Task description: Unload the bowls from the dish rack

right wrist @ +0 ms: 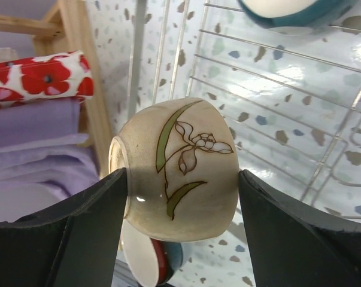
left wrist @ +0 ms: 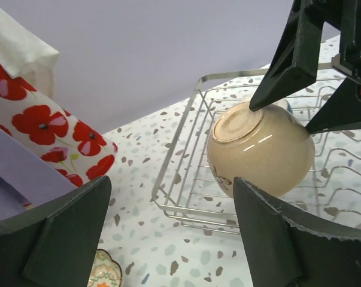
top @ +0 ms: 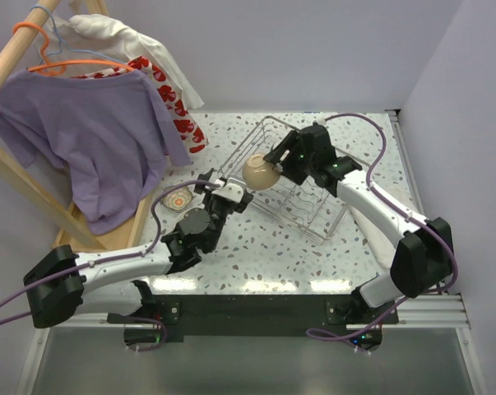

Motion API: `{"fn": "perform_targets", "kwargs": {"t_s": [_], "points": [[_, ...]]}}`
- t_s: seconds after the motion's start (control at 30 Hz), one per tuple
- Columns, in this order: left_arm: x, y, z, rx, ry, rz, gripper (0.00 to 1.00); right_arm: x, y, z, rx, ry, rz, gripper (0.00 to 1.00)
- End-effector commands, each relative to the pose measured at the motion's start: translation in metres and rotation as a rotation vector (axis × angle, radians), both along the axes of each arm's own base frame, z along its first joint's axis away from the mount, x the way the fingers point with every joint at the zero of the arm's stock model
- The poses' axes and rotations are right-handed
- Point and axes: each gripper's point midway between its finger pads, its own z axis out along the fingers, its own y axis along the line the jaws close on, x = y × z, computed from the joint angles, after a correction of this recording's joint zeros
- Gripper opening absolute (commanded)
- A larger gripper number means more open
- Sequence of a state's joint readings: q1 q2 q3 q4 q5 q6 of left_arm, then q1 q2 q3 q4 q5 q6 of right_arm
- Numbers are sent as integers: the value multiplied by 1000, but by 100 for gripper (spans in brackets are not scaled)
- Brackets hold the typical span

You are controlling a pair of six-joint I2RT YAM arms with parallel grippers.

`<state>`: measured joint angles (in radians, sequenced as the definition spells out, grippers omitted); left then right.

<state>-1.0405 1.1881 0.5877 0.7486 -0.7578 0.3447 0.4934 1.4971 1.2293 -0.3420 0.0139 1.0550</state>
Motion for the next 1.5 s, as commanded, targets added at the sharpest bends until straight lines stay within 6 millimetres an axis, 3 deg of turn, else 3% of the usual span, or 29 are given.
{"fn": "perform_targets", "kwargs": {"t_s": [0.0,0.2,0.23,0.27,0.3,0.33,0.5,0.6,0.8,0.87,1.13,1.3,1.47], "points": [[-9,-15,-31,-72,139,-100,88,12,-6,14,-4,-82,-11,0],[-9,-29,-30,-139,210,-179,92,20,-3,18,-48,-121,42,0],[-10,-31,-28,-207,242,-199,93,21,-2,16,-66,-123,59,0],[-1,-21,-31,-228,275,-183,93,20,0,17,-76,-131,82,0],[-5,-25,-25,-301,311,-252,93,23,-1,20,-113,-160,112,0],[5,-12,-24,-331,327,-231,93,22,2,19,-127,-167,147,0],[1,-2,-18,-341,436,-279,94,18,0,30,-234,-266,272,0],[2,15,-21,-336,477,-248,94,17,-3,44,-291,-344,325,0],[8,62,-31,-346,496,-163,93,9,1,72,-418,-496,495,0],[8,81,-43,-319,512,-97,93,6,2,80,-494,-561,569,0],[5,129,-50,-278,418,85,92,-24,17,117,-684,-775,784,0],[5,156,-34,-287,337,212,92,-54,37,113,-717,-863,890,0],[-1,167,-26,-317,286,242,91,-82,51,107,-752,-926,980,0]]}}
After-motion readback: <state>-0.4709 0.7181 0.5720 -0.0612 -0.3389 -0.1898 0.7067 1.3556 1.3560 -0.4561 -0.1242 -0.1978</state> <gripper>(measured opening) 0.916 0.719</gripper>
